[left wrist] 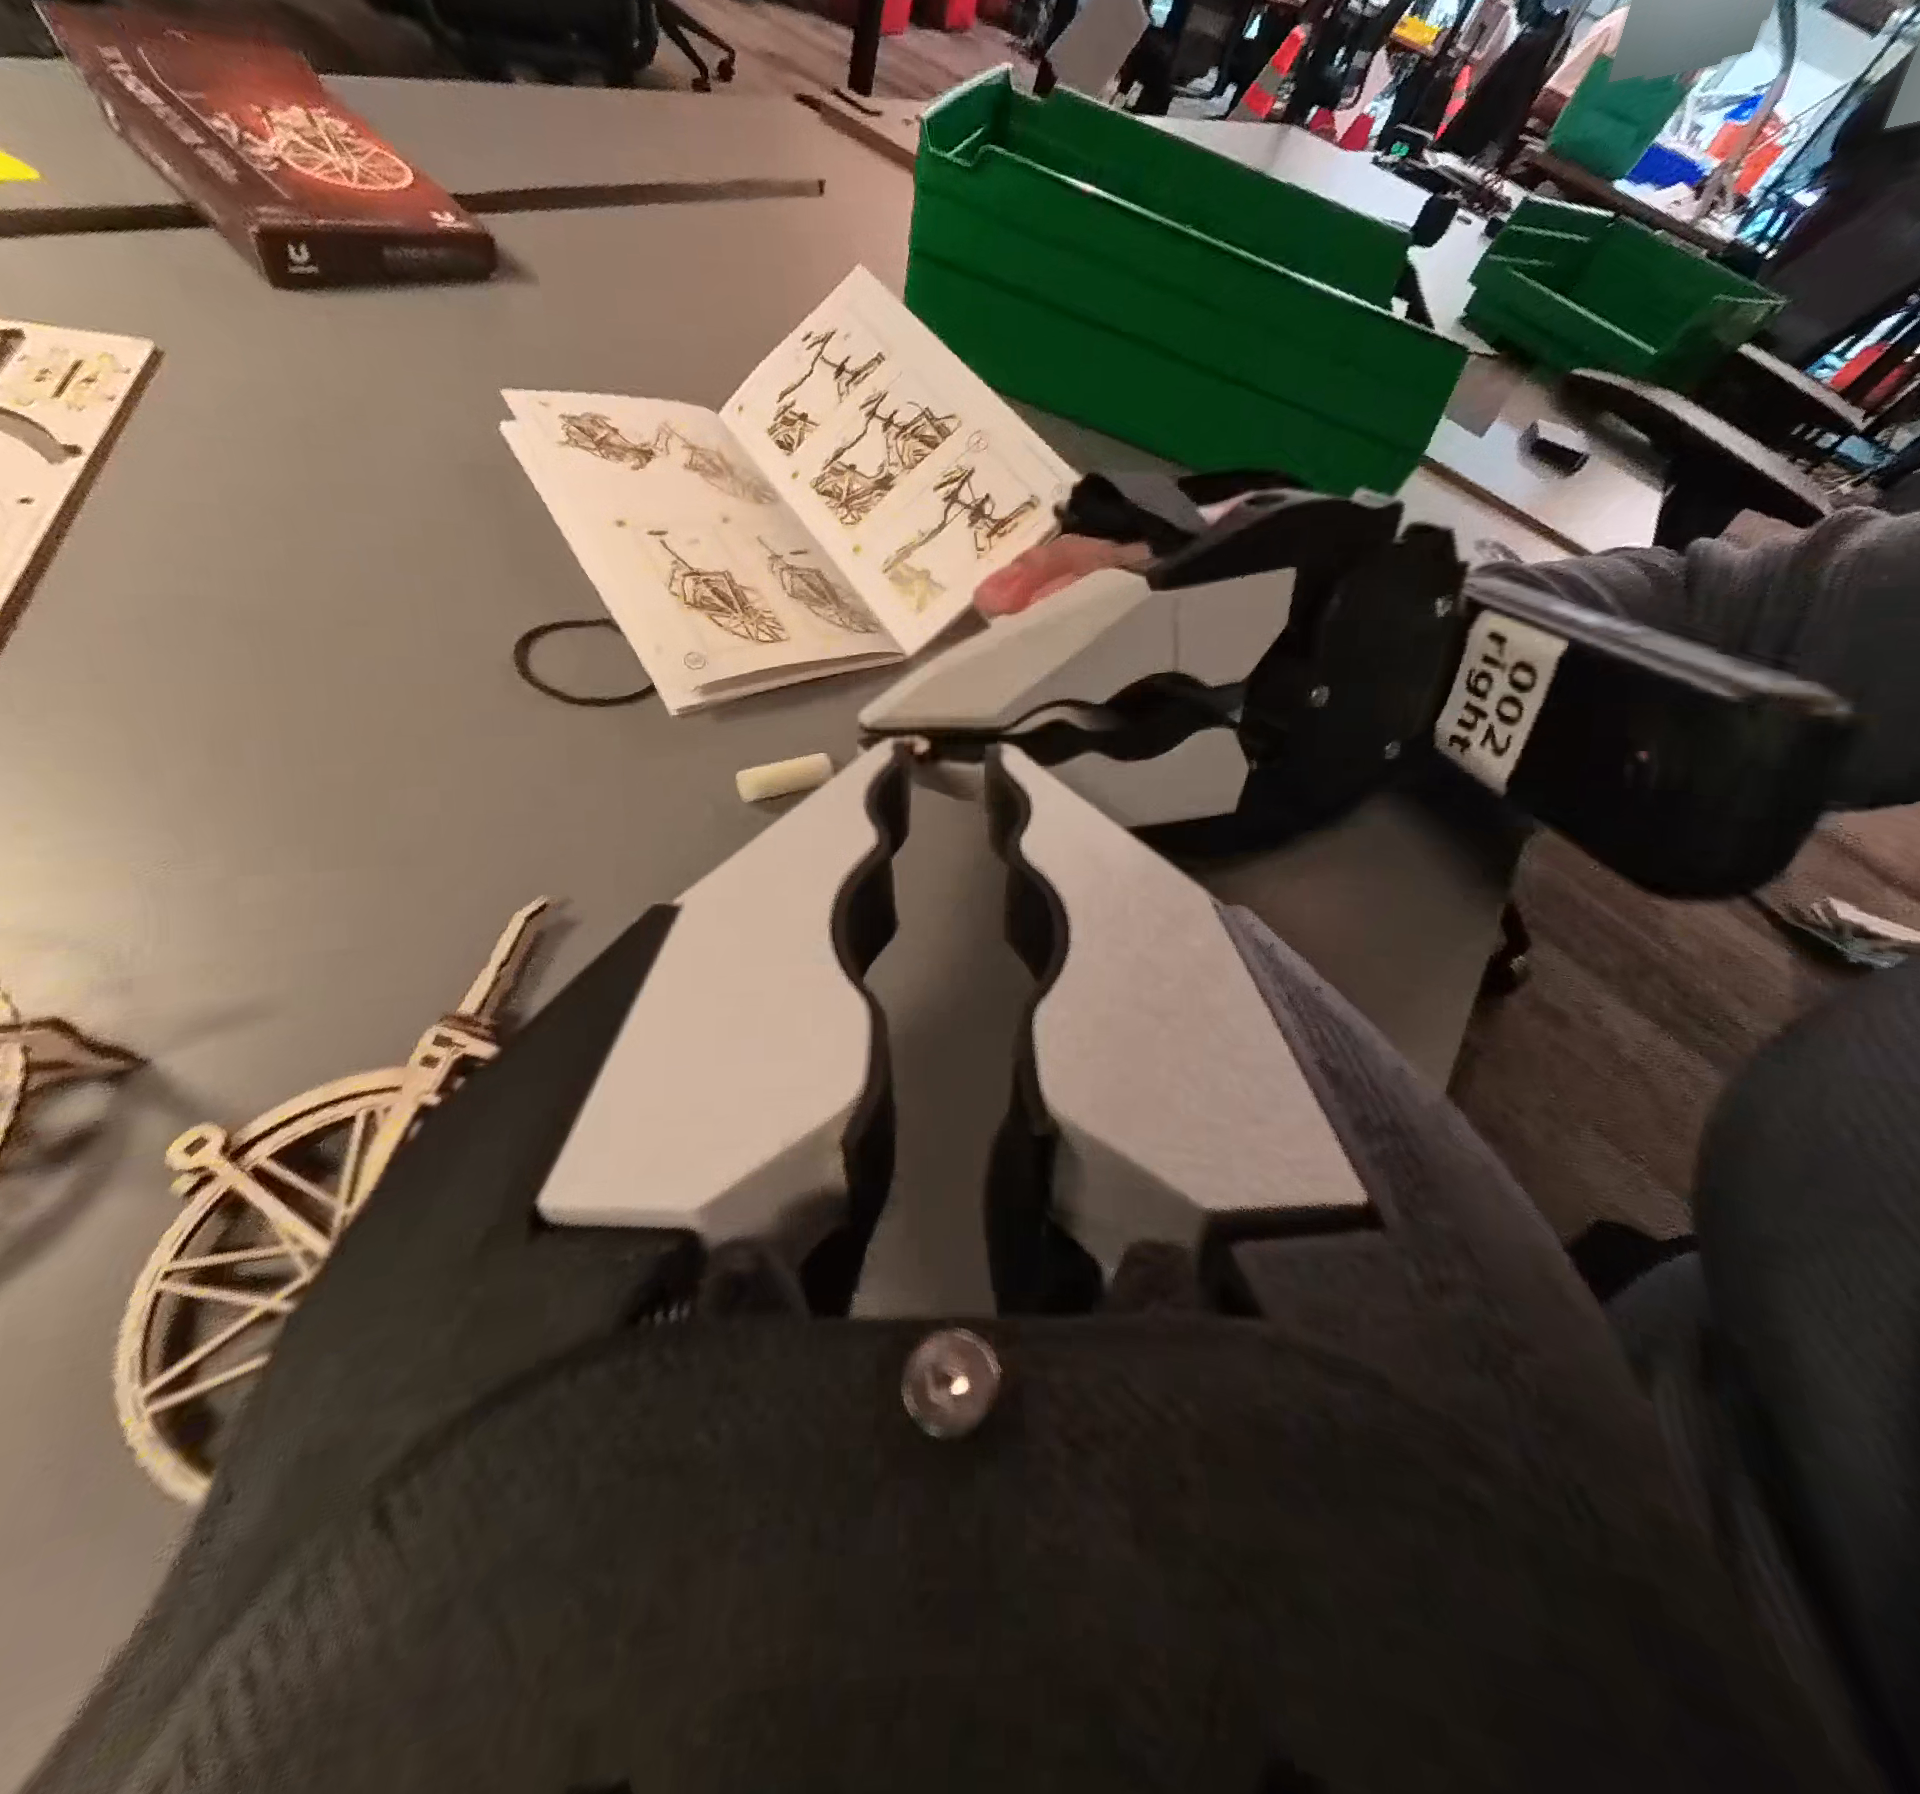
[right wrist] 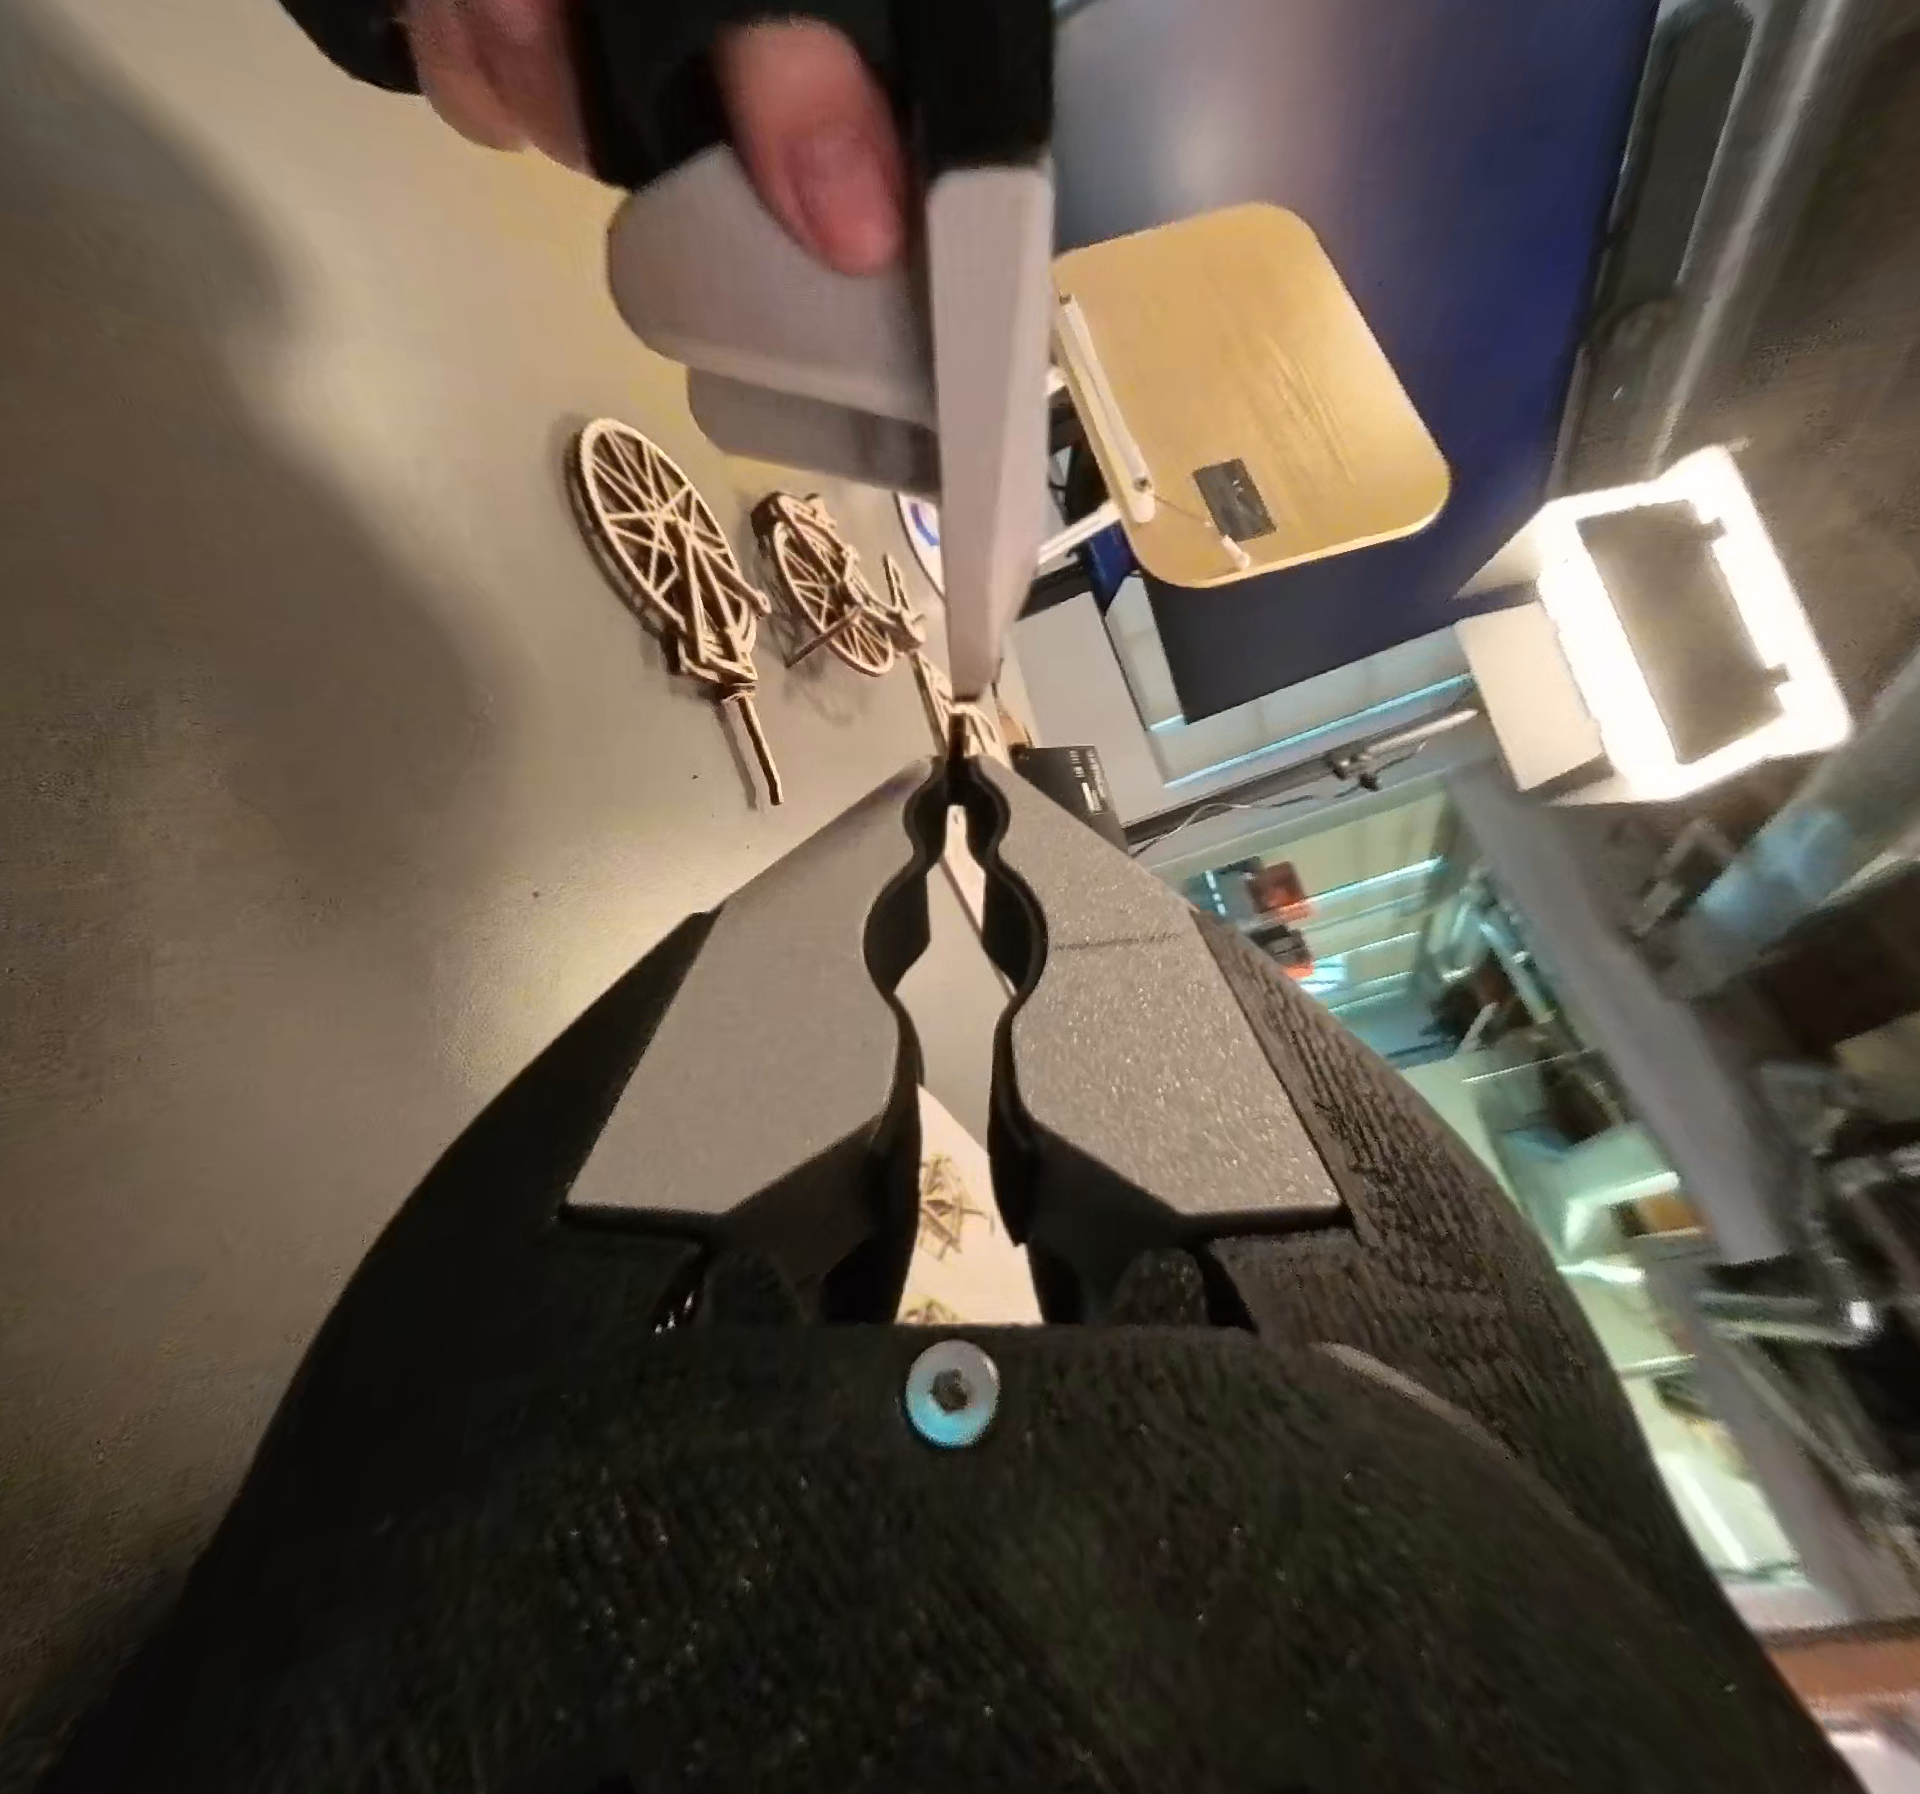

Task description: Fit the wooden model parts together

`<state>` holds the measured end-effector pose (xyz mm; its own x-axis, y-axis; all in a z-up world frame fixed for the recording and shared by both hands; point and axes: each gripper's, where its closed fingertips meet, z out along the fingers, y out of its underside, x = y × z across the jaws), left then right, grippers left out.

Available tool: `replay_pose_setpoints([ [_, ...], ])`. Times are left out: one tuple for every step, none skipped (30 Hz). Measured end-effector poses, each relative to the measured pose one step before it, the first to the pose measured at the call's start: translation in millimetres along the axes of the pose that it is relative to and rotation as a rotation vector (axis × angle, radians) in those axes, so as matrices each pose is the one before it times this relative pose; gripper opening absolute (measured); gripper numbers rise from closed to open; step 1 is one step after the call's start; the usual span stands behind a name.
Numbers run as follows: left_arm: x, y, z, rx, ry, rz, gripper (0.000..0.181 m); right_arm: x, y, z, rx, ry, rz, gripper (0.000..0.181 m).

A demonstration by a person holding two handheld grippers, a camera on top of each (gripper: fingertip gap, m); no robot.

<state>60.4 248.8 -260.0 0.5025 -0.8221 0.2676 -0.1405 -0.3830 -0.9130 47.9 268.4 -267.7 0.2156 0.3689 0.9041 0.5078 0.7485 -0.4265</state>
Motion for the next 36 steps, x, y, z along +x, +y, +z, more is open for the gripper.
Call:
replay_pose_setpoints([
  [-0.77, 0.89, 1.39, -0.0059, -0.0035, -0.011, 0.013, -0.55, -0.7, -0.21, -0.0046, 0.0049, -0.0241, 0.0],
  [-0.27, 0.31, 0.32, -0.0027, 0.0029, -0.0054, 0.01, -0.05, 0.6, 0.26, -0.0085, 0.0048, -0.0162, 0.0],
  [-1.36, 0.21, -0.28, -0.0016, -0.0039, -0.007, 0.007, -0.22, -0.32, -0.11, 0.0015, 0.0002, -0.005, 0.0],
  [-1.72, -0.66, -0.63, 0.0044, -0.0068, -0.0062, 0.002, 0.17, -0.88, -0.21, 0.0055, -0.0004, 0.0022, 0.0],
  [0.21, -1.19, -0.5, 0.0083, 0.0034, -0.0044, 0.003, 0.3, -0.45, -0.11, 0.0014, 0.0007, 0.0017, 0.0],
  [0.45, -0.63, -0.16, 0.002, 0.003, -0.0057, 0.005, -0.02, 0.06, 0.09, -0.0015, -0.0001, -0.004, 0.0],
  [-1.66, 0.74, 0.03, -0.0064, -0.0103, -0.0061, 0.008, -0.97, 0.03, 0.12, -0.0008, -0.0027, -0.0059, 0.0],
  [-1.12, 2.35, 0.6, -0.0168, -0.0062, -0.0022, 0.011, -0.46, -0.58, 0.04, 0.0017, 0.0002, -0.0058, 0.0],
  [-0.81, 2.61, 0.96, -0.0171, -0.003, -0.0026, 0.012, 0.35, -0.88, -0.1, 0.0013, 0.0033, -0.0055, 0.0],
  [-1.6, 1.48, 0.85, -0.0078, -0.0106, -0.0014, 0.013, 0.12, -1.14, -0.2, 0.0027, 0.0026, -0.0056, 0.0],
  [1.04, 0.4, 0.59, -0.0001, 0.0059, 0.0039, 0.011, -0.93, -0.74, -0.08, 0.0016, -0.003, -0.0063, 0.0],
  [1.06, 0.1, 0.6, 0.0011, 0.0053, 0.001, 0.007, -0.86, 0.19, 0.2, -0.0033, -0.0015, -0.0058, 0.0],
  [-0.7, 0.0, 0.23, 0.0024, -0.008, 0.0046, 0.007, -0.26, 0.63, 0.38, -0.0041, -0.0002, -0.0022, 0.0],
  [-0.31, 0.02, 0.11, 0.0038, -0.0077, 0.0106, 0.007, -0.15, 0.35, 0.22, -0.0008, -0.0021, 0.0055, 0.0],
  [-0.25, 0.73, -0.04, -0.001, -0.0072, 0.012, 0.007, -0.53, 0.16, 0.08, 0.0009, -0.0054, 0.009, 0.0],
  [0.03, 2.12, -0.23, -0.0145, -0.0001, 0.0086, 0.007, -1.52, -0.09, 0.08, 0.0026, -0.0103, 0.0073, 0.0],
  [1.1, 0.09, -1.25, -0.0053, 0.015, -0.002, 0.007, -0.64, -1.23, -0.27, 0.0126, -0.0036, 0.0153, 0.0],
  [2.57, -2.43, -2.64, 0.0104, 0.0338, -0.0224, 0.007, 2.25, -2.97, -1.02, 0.0271, 0.0072, 0.0412, 0.001],
  [3.12, -3.66, -3.99, 0.0155, 0.0471, -0.0386, 0.006, 4.73, -4.88, -2.03, 0.043, 0.0039, 0.0827, 0.007],
  [3.57, -4.05, -4.67, 0.0189, 0.0545, -0.0424, 0.006, 4.98, -7.28, -3.01, 0.0624, -0.012, 0.1217, 0.012],
  [2.44, -2.06, -4.51, 0.005, 0.0503, -0.0436, 0.006, 2.15, -9.21, -3.68, 0.0732, -0.037, 0.1284, 0.021],
  [3.44, 0.31, -4.07, -0.0122, 0.0588, -0.0522, 0.006, 0.65, -7.29, -3.01, 0.0573, -0.0362, 0.1003, 0.024],
  [8.19, 1.36, -3.68, -0.0207, 0.0889, -0.0586, 0.006, 0.08, -4.08, -1.83, 0.0359, -0.0243, 0.0546, 0.025],
  [8.82, 1.86, -2.65, -0.0192, 0.0868, -0.0638, 0.006, -2.7, -2.71, -1.01, 0.0248, -0.0264, 0.0126, 0.025],
  [5.26, 1.64, -1.72, -0.0132, 0.0586, -0.0544, 0.006, -5.43, -2.9, -0.43, 0.0216, -0.0308, -0.0095, 0.019],
  [2.19, 2.35, -0.92, -0.0135, 0.0333, -0.0373, 0.006, -7.33, -3.43, 0.08, 0.0188, -0.0354, -0.0145, 0.014],
  [0.31, 1.03, -0.51, -0.005, 0.0176, -0.0253, 0.006, -6.38, -3.63, 0.52, 0.0144, -0.0244, -0.0161, 0.011],
  [1.01, 0.09, -0.38, 0.0027, 0.0204, -0.0183, 0.006, -3.25, -2.77, 0.46, 0.0072, -0.0061, -0.016, 0.01],
  [1.08, 0.6, -0.3, -0.0024, 0.0208, -0.023, 0.006, -0.25, -1.34, 0.14, 0.0009, 0.0067, -0.014, 0.008],
  [-0.18, 0.54, -0.07, -0.0012, 0.0099, -0.0137, 0.006, 0.18, -0.28, -0.22, 0.0004, 0.0039, -0.0088, 0.008],
  [-1.15, 0.34, 0.08, 0.0, 0.0016, -0.0072, 0.006, 0.24, 0.46, -0.06, -0.0013, 0.0, -0.0013, 0.008],
  [-1.29, 1.0, 0.21, -0.0051, 0.0006, -0.0073, 0.006, 0.7, 0.58, 0.09, -0.0023, 0.0037, 0.0011, 0.009],
  [-0.83, 1.02, 0.34, -0.0048, 0.003, -0.0062, 0.006, 0.97, 0.59, 0.12, -0.0038, 0.0064, -0.0028, 0.009],
  [-0.25, 0.52, 0.46, -0.0015, 0.0055, -0.0064, 0.006, -0.59, 0.14, 0.14, -0.0014, -0.0032, -0.0035, 0.008],
  [-0.02, 0.76, 0.57, -0.0028, 0.006, -0.0059, 0.006, -1.07, 0.73, 0.33, -0.0042, -0.0049, -0.0019, 0.007],
  [-0.81, 0.67, 0.74, -0.003, -0.0007, -0.0036, 0.006, -0.73, 1.1, 0.49, -0.0075, -0.0025, -0.0038, 0.004],
])
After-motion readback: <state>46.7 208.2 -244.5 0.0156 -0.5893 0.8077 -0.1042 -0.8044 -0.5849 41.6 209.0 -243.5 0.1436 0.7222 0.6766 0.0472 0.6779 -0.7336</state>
